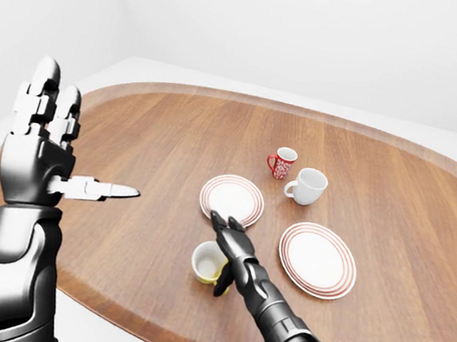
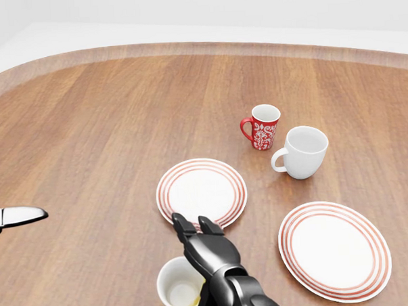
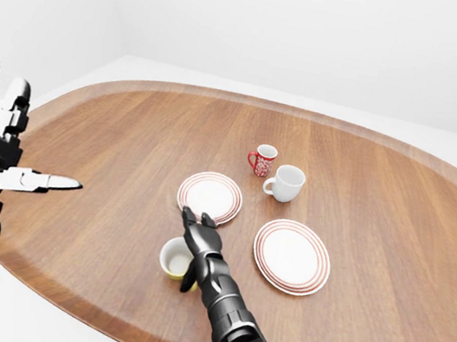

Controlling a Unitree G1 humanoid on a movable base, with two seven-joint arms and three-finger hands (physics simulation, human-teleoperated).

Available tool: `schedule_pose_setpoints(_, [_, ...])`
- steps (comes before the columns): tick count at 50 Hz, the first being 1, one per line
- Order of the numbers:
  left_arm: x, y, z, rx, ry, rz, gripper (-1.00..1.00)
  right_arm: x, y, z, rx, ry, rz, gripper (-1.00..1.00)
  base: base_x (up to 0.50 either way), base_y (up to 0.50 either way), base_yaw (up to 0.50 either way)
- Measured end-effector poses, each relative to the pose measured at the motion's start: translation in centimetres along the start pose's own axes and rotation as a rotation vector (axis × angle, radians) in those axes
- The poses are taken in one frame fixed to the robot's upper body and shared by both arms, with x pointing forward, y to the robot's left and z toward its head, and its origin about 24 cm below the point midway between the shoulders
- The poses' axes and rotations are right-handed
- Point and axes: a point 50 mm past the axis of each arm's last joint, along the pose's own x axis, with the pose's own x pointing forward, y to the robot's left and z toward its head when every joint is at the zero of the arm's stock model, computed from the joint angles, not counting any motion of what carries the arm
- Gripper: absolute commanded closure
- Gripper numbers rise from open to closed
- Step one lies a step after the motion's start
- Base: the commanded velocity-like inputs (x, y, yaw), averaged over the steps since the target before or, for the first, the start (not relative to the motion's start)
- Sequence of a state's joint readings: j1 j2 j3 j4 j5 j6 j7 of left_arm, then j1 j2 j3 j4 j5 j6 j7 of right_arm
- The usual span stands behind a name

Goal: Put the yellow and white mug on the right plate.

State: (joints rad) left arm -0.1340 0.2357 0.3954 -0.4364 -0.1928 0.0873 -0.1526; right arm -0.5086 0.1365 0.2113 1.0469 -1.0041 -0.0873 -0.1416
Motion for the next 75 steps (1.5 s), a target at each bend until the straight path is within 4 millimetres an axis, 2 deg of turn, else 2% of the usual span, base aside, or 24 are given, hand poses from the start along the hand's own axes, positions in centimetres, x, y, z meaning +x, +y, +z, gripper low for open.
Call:
schedule_pose_setpoints(9, [0.0, -0.1, 0.1, 0.000, -0.002, -0.002, -0.97, 0.2, 0.3, -0.3, -0.003, 0.024, 0.021, -1.00, 0.00, 0.00, 0.00])
schedule_pose_setpoints(10, [0.0, -0.1, 0.1, 0.000, -0.003, -0.003, -0.97, 0.2, 0.3, -0.3, -0.003, 0.025, 0.023, -0.95, 0.00, 0.00, 0.00])
schedule_pose_setpoints(11, [0.0, -0.1, 0.1, 0.000, -0.003, -0.003, -0.97, 0.2, 0.3, -0.3, -0.003, 0.026, 0.024, 1.00, 0.00, 0.00, 0.00])
schedule_pose_setpoints(26, [-0.1, -0.1, 0.1, -0.001, -0.003, -0.005, -0.97, 0.2, 0.4, -0.7, 0.011, 0.042, 0.018, 1.00, 0.00, 0.00, 0.00])
schedule_pose_setpoints(34, [-0.1, -0.1, 0.1, -0.001, -0.003, -0.004, -0.97, 0.2, -0.3, -0.8, 0.027, 0.037, -0.001, 1.00, 0.00, 0.00, 0.00])
schedule_pose_setpoints(58, [0.0, -0.1, 0.0, 0.001, -0.001, -0.005, -0.97, -0.4, -5.5, -0.8, 0.068, -0.031, -0.092, 1.00, 0.00, 0.00, 0.00])
schedule_pose_setpoints(75, [-0.1, -0.2, 0.0, 0.002, 0.001, -0.009, -0.97, -1.0, -9.1, -2.4, 0.082, -0.003, -0.153, 1.00, 0.00, 0.00, 0.00])
